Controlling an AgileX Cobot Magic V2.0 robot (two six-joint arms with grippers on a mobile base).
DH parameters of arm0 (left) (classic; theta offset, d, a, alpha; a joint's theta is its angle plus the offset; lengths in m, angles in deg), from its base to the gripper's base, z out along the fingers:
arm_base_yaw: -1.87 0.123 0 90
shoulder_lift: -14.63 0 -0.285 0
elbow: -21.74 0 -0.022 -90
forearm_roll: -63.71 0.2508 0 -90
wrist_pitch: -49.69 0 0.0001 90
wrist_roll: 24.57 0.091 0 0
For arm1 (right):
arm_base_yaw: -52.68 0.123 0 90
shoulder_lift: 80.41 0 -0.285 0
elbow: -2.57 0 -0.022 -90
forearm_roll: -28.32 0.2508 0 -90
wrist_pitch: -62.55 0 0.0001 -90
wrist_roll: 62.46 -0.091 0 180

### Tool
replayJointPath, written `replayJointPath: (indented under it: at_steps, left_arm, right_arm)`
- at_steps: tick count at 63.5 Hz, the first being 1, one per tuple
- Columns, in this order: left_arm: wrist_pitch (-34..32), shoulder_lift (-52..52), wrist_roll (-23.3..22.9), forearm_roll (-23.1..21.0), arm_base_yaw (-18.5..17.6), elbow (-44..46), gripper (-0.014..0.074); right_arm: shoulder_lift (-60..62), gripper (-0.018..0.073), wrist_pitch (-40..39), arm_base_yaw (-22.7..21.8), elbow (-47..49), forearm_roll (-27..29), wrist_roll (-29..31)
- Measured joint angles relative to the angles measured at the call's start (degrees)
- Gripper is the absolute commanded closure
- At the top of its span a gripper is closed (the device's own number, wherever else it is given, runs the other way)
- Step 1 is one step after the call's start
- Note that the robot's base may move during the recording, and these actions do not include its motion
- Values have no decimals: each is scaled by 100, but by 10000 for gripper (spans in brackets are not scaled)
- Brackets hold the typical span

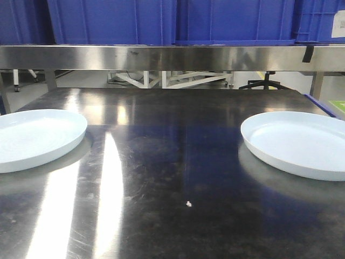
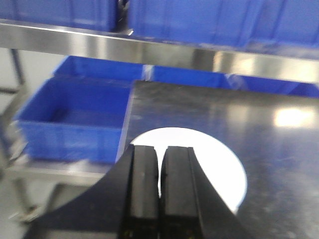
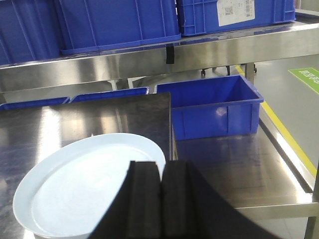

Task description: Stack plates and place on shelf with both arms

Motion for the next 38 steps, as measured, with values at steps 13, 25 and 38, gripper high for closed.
replayJointPath:
  at_steps: [13,25,38]
  left_arm:
    - [1348,-2155,348,307,0,1956,499]
    - [1608,-2830,456,234,0,2271,499]
    - [1622,-2834,456,122,0,2303,499]
  right_arm:
    - [0,503,0,0,0,0,0]
    - [0,503,0,0,0,0,0]
    - [0,503,0,0,0,0,0]
